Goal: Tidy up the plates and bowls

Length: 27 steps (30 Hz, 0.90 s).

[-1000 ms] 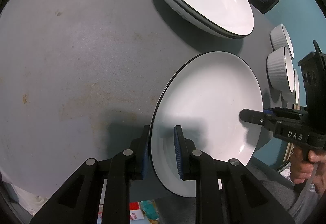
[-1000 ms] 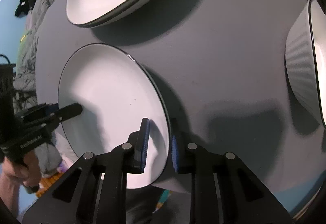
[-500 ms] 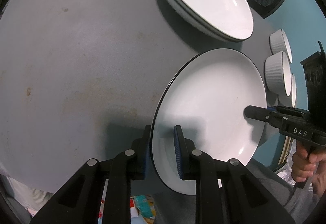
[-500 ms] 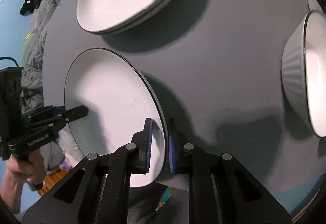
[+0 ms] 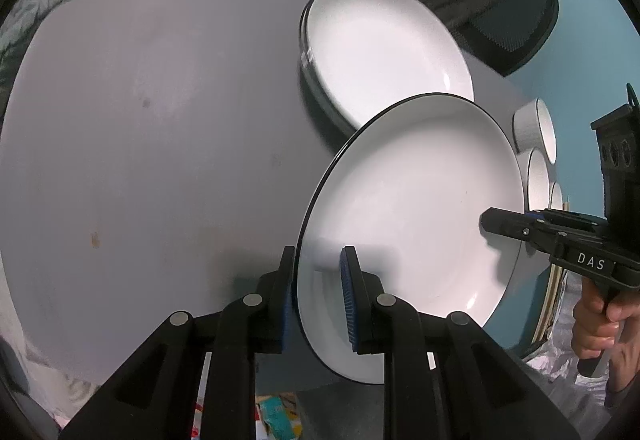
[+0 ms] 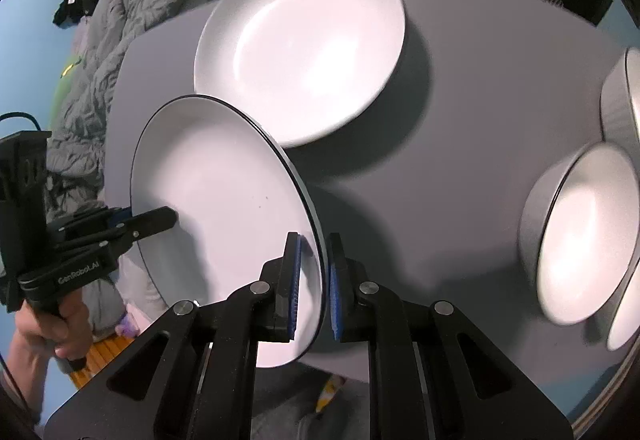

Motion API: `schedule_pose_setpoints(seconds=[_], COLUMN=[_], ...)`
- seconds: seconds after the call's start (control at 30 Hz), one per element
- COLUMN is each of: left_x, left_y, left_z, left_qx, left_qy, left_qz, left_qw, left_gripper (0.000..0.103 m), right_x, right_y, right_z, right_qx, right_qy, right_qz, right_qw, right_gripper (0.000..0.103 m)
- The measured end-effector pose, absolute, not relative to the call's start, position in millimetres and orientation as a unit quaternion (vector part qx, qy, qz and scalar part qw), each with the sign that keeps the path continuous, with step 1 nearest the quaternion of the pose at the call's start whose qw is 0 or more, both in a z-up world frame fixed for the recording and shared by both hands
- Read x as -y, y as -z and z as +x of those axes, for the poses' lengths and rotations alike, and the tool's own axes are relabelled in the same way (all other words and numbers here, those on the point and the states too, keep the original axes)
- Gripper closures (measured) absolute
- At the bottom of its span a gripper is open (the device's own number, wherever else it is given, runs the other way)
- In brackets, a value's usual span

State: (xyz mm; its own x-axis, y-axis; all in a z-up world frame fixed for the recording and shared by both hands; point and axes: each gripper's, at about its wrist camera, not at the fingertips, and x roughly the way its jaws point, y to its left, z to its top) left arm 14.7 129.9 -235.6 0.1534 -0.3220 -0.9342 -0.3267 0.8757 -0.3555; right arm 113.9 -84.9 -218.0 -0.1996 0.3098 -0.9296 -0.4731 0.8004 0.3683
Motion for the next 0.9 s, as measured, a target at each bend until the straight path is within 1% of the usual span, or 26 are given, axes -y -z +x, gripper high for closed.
schedule_pose_setpoints(seconds=[0.33, 0.63, 0.9], left_x=[-144.3, -154.9, -157.9], left_y=[223.3, 235.8, 248.0], left_z=[78.3, 125.9, 149.2], left_qx=[-0.638, -0.649, -0.66], left_qy=[-0.008, -0.015, -0.033], left_qz=[-0.235, -0.219, -0.207], left_qw=[0.733, 0.729, 0.721], left_gripper=[0.082, 0.08, 0.079], right_x=[73.3, 57.7, 47.7], right_y=[207.1, 219.4, 231.3], right_z=[162.8, 207.9, 226.8], right_qx=[-0.699, -0.707, -0.72], right_qy=[-0.305, -0.293, -0.288], right_qz=[-0.044, -0.031, -0.027], right_qw=[0.646, 0.643, 0.631], right_gripper=[0.089, 0.089, 0.088])
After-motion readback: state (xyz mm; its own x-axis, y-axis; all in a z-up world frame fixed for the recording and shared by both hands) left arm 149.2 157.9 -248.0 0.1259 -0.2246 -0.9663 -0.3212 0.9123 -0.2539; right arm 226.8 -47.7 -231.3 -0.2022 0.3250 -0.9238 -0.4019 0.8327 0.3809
